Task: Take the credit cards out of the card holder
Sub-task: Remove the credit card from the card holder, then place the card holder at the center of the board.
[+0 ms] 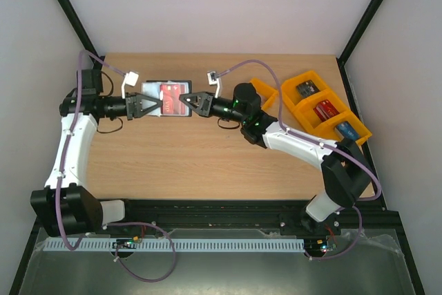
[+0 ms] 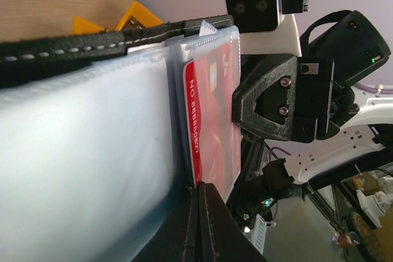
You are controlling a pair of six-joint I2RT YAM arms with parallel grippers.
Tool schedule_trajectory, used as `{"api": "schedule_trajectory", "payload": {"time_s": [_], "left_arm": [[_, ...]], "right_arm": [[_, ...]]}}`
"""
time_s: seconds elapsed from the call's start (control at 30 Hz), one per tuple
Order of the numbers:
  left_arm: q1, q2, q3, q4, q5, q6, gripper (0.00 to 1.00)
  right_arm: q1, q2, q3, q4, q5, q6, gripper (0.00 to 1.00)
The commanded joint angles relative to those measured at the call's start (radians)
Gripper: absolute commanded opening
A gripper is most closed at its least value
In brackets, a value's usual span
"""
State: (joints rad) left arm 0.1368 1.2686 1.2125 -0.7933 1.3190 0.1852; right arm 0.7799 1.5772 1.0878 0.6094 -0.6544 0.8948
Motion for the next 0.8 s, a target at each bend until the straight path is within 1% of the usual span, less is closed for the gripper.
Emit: {"api": "schedule_trajectory", "payload": {"time_s": [0.0, 0.1, 0.23, 0.3, 0.4, 0.5, 0.57, 0.67, 0.77], "left_arm": [[0.057, 0.017, 0.024, -0.073, -0.044, 0.114, 0.02], [0.079, 0.028, 0.008, -0.104, -0.038, 0.154, 0.02], [0.095, 0.027, -0.001, -0.101, -0.051, 0.158, 0.02], [0.123, 0.026, 0.005, -0.112, -0.058, 0.167, 0.02], [0.191, 0.038, 0.044, -0.147, -0.058, 0.193, 0.02], [0.271, 0.05, 0.087, -0.15, -0.046, 0.188, 0.02], [0.298, 0.052, 0.09, -0.126, -0.005, 0.148, 0.02], [0.293, 0.047, 0.065, -0.062, 0.069, 0.059, 0.02], [0.287, 0.038, 0.04, 0.049, 0.058, -0.089, 0.02]], "right_arm": [[-0.035, -0.078, 0.03, -0.065, 0.001, -0.058, 0.02], [-0.059, -0.104, 0.03, -0.131, 0.0, -0.093, 0.02], [-0.078, -0.126, 0.027, -0.209, 0.021, -0.132, 0.02], [-0.098, -0.124, 0.027, -0.29, 0.058, -0.14, 0.02], [-0.11, -0.08, 0.031, -0.397, 0.046, -0.156, 0.02], [-0.088, -0.015, -0.004, -0.343, -0.074, -0.106, 0.02], [-0.035, 0.051, 0.019, -0.339, -0.119, -0.109, 0.02], [0.062, 0.195, 0.084, -0.251, -0.232, -0.059, 0.02], [0.109, 0.32, 0.181, -0.252, -0.271, -0.033, 0.02]]}}
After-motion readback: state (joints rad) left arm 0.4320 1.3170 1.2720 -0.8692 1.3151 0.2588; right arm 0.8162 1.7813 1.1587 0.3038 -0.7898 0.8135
